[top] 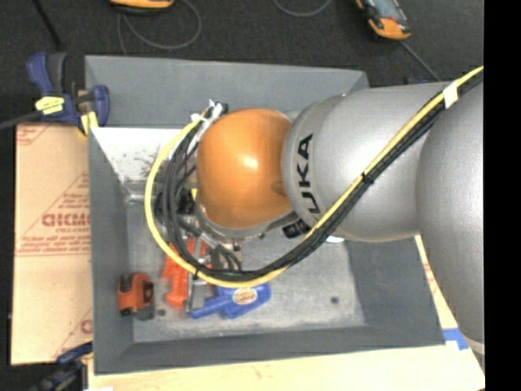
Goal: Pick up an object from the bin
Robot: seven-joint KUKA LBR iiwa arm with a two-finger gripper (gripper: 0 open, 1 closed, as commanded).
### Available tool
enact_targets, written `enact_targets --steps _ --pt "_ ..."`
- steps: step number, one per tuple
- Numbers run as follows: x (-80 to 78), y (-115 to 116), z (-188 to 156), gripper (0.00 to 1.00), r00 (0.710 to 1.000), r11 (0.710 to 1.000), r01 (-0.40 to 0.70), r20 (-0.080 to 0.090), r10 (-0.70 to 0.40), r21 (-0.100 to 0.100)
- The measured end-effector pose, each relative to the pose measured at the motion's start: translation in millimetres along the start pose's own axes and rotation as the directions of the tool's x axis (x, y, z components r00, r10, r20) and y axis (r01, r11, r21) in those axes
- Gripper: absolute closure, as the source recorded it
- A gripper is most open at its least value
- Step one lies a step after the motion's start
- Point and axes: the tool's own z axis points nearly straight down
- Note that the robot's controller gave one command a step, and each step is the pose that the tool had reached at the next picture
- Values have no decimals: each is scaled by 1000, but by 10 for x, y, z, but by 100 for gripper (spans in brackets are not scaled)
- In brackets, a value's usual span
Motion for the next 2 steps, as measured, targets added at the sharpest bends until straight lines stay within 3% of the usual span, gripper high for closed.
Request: enact_targets --steps 1,2 --pt "-18 -10 -45 0 1000 1000 -4 8 4 -2" --pt "-73 2 214 0 998 999 55 14 -55 0"
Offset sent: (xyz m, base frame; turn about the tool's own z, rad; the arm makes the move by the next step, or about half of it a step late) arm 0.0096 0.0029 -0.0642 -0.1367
